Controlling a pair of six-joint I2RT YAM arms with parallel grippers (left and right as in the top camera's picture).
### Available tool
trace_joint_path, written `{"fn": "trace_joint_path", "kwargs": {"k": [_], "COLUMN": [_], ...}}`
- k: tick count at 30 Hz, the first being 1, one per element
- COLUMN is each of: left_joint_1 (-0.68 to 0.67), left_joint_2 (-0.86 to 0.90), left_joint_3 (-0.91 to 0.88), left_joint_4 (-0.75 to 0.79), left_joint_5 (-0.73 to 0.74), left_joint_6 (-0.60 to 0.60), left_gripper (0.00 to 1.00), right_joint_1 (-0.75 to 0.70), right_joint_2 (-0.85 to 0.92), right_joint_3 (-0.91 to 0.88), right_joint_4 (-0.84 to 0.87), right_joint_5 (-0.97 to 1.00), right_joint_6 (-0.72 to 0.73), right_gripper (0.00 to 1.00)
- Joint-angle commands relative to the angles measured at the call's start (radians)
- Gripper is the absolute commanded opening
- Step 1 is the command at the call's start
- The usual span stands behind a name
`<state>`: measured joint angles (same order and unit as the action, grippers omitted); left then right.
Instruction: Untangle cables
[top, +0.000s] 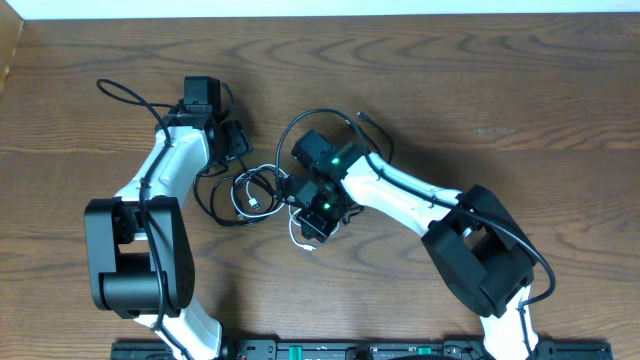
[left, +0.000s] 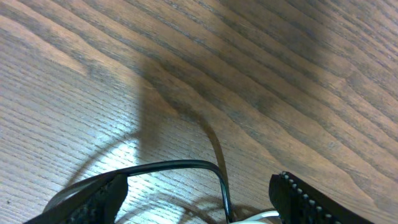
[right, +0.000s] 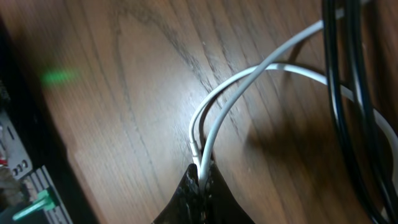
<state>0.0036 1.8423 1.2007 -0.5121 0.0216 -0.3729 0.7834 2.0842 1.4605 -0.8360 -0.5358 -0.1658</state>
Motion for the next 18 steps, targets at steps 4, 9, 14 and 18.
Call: {"fn": "trace_joint_path", "kwargs": {"k": [4, 9, 14, 18], "left_joint_1": [0.001, 0.001, 0.001, 0.001], "left_joint_2": [0.009, 0.009, 0.009, 0.009], "left_joint_3": [-0.002, -0.002, -0.002, -0.002], "left_joint_4": [0.006, 0.006, 0.006, 0.006], "left_joint_5": [0.039, 0.039, 0.039, 0.039], "left_joint_6": [-0.006, -0.006, -0.006, -0.006], "left_gripper": [0.79, 0.79, 0.79, 0.79], "right_joint_1": [-0.017, -0.017, -0.017, -0.017], "right_joint_2": [-0.089, -0.199, -0.322, -0.403], "right_joint_3": [0.096, 0.168, 0.179, 0.179], "right_joint_4": [-0.032, -0.018, 0.058, 0.133], "right_joint_5": [-0.054, -0.031, 0.049, 0.082], "right_joint_6": [-0.008, -0.009, -0.034, -0.034], "right_gripper": [0.01, 0.01, 0.01, 0.01]}}
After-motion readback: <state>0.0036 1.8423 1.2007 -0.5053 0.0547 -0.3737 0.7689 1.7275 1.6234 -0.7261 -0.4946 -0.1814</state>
